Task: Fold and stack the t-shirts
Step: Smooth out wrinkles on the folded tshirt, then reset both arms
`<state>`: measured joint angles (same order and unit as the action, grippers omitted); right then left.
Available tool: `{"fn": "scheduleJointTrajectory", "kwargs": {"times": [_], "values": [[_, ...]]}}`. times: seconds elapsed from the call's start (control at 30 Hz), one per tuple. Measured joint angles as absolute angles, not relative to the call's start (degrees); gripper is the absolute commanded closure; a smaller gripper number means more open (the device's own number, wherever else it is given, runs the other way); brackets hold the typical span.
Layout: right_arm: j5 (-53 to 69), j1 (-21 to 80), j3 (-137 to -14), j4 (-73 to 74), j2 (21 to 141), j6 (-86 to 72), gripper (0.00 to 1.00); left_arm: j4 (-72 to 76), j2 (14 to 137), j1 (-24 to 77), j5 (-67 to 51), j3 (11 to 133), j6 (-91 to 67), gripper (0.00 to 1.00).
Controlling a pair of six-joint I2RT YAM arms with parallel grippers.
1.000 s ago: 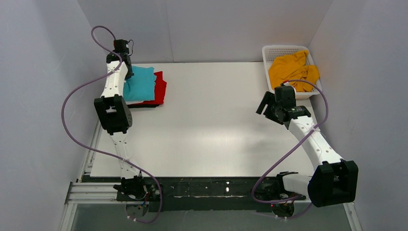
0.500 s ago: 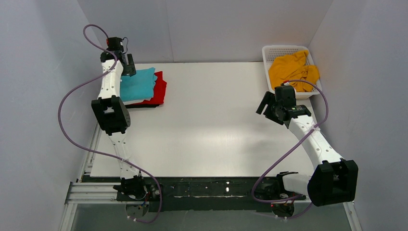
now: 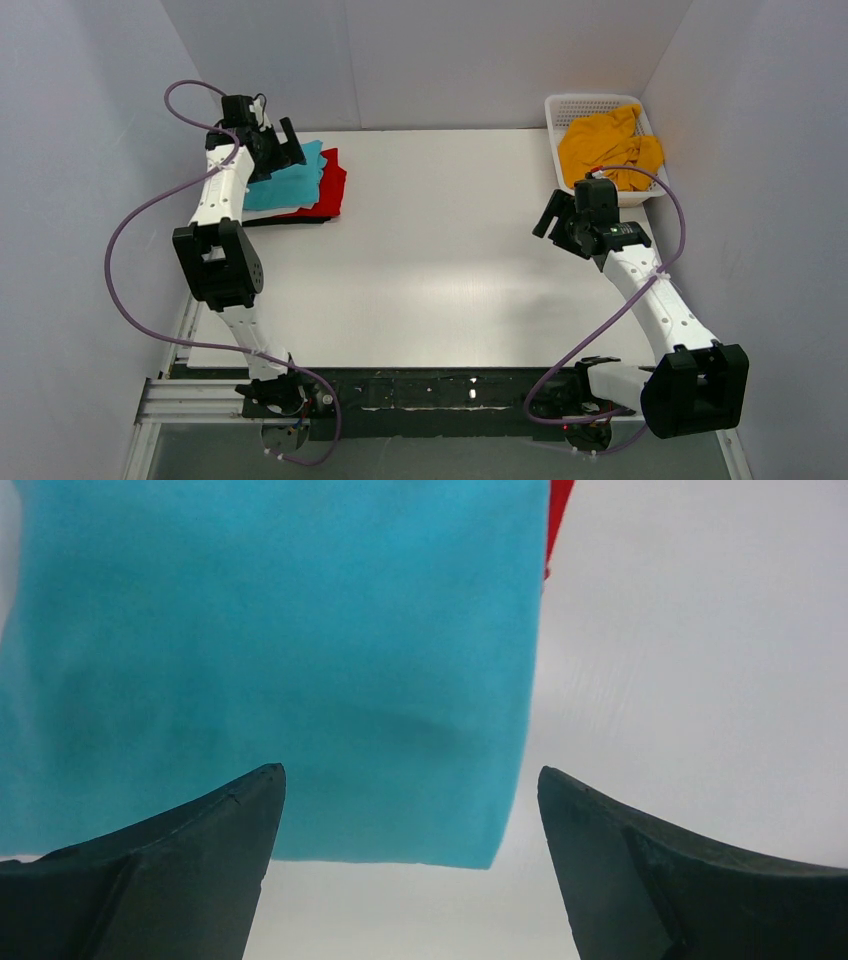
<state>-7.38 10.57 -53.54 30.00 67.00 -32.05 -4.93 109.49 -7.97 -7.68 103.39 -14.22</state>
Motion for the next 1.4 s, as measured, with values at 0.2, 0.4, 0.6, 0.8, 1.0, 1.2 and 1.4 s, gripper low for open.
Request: {"fn": "scheduleJointTrajectory", "kwargs": {"times": [0.2, 0.4, 0.6, 0.8, 1.0, 1.2, 1.4], "values": [[-7.49, 10.57, -52.34, 29.69, 65.76, -31.48, 0.16, -2.63, 113.78, -7.99, -9.08, 98.21, -7.20, 0.02], [-7.31, 10.57, -51.86, 29.52, 66.85, -31.48, 0.16, 2.35, 113.84, -7.97, -10.00, 89.27, -0.08, 0.02], [-7.11, 10.57, -51.86, 29.47, 67.77, -31.48, 0.16, 3.97, 113.84, -7.75, -9.85, 88.90, 2.17, 0.02], [-7.11, 10.57, -51.86, 29.54, 67.57, -31.51, 0.16, 1.67, 113.14, -7.75, -9.98, 92.62, 0.69, 0.02], [-7.18, 10.57, -51.86, 29.93, 65.08, -31.53, 0.16, 0.64, 104.31, -7.20, -11.53, 93.19, -6.48, 0.02], [-7.18, 10.57, -51.09, 29.82, 60.58, -31.53, 0.15, 2.74, 87.99, -2.70, -12.86, 86.04, -17.78, 0.02], [-7.05, 10.55, -47.55, 30.28, 56.12, -31.53, 0.14, 2.72, 70.57, 12.47, -9.93, 62.02, -27.11, 0.02]]}}
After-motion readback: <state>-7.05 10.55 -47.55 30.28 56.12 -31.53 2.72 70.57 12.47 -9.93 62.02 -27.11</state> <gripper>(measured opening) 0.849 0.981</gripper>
